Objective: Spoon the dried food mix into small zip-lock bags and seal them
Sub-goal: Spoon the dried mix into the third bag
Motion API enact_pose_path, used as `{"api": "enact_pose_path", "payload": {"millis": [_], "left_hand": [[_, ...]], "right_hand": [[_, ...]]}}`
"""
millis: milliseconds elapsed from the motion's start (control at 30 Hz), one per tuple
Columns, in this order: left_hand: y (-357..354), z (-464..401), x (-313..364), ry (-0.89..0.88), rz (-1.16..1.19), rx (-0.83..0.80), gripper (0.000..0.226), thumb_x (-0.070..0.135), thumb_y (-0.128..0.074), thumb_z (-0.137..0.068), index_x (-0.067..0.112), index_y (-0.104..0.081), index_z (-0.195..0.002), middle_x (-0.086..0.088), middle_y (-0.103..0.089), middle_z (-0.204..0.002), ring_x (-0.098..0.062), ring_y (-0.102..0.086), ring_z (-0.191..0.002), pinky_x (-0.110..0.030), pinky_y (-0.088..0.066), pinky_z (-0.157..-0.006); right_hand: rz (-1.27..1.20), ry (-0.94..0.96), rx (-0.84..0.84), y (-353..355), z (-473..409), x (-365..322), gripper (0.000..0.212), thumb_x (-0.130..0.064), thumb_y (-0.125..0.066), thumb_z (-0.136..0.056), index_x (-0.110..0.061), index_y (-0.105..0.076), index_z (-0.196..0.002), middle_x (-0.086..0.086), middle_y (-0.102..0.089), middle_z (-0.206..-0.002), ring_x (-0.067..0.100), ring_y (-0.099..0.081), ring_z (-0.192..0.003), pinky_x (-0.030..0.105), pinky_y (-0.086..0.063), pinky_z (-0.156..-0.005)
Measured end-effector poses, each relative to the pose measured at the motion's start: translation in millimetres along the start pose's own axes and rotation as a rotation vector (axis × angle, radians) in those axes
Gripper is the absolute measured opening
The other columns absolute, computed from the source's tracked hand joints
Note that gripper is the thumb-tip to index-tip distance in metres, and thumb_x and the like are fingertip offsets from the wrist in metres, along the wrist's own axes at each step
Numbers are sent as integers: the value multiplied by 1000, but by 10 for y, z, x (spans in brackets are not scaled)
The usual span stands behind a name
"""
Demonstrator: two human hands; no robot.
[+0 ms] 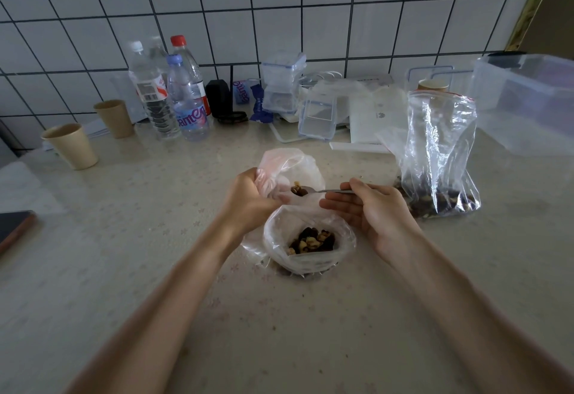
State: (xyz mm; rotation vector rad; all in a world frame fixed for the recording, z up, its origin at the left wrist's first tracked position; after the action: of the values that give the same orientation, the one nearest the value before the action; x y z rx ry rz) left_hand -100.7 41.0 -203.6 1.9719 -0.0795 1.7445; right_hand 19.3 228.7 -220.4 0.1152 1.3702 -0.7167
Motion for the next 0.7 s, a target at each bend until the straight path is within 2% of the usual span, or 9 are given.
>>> {"api": "enact_pose_path", "payload": {"millis": [100,200,467,567,700], "left_hand": [[30,-26,-57,40,20,26,38,5,-87,-79,16,-68,-110,-2,-79,-103,-18,-77,-96,-34,-64,-81],[39,-48,-85,38,27,35,35,6,-85,-81,18,-67,-108,1,-78,-102,-13,-76,-91,-23,-62,-70],[89,-141,-129,34,-18,70,44,17,-87,-78,24,-63,-114,0,-74,-102,-9,-75,-74,-17,-56,-52],[82,-201,-69,-2,-136,62,53,28,-84,-84,20,-59,-130,3,-67,-113,-11,-69,-88,-16,-53,-57],[117,-259,67,-66,-277,-7,72,42,-83,-84,18,-50,-143,8,-55,-130,-14,-56,-115,-18,-47,-80]], "right_hand": [[-19,3,-5,-5,31,-20,30,-21,-50,-110,6,-64,-112,21,-79,-92,32,-80,-84,30,-63,-59],[-37,7,-3,-8,55,-38,31,-20,-50,-110,7,-64,-111,21,-79,-91,32,-80,-83,29,-62,-57],[-39,90,-16,-27,87,-169,33,-21,-50,-110,9,-63,-113,26,-77,-95,36,-79,-84,33,-60,-54],[-42,140,-25,-26,133,-321,32,-22,-49,-110,5,-65,-108,28,-76,-97,35,-79,-81,33,-59,-51],[-9,191,-40,-28,205,-567,31,-23,-49,-110,2,-67,-105,25,-77,-94,35,-79,-80,33,-59,-50]]}}
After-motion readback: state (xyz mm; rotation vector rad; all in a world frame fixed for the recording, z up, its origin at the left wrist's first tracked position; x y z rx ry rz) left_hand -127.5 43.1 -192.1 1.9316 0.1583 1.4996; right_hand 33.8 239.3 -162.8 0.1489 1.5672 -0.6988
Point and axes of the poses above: each hand's wrist, its own z-axis away from the middle knuckle, its own y-axis out of the back of the hand, x = y × z, the point moved 9 cm from there along -z, towards the middle knuckle
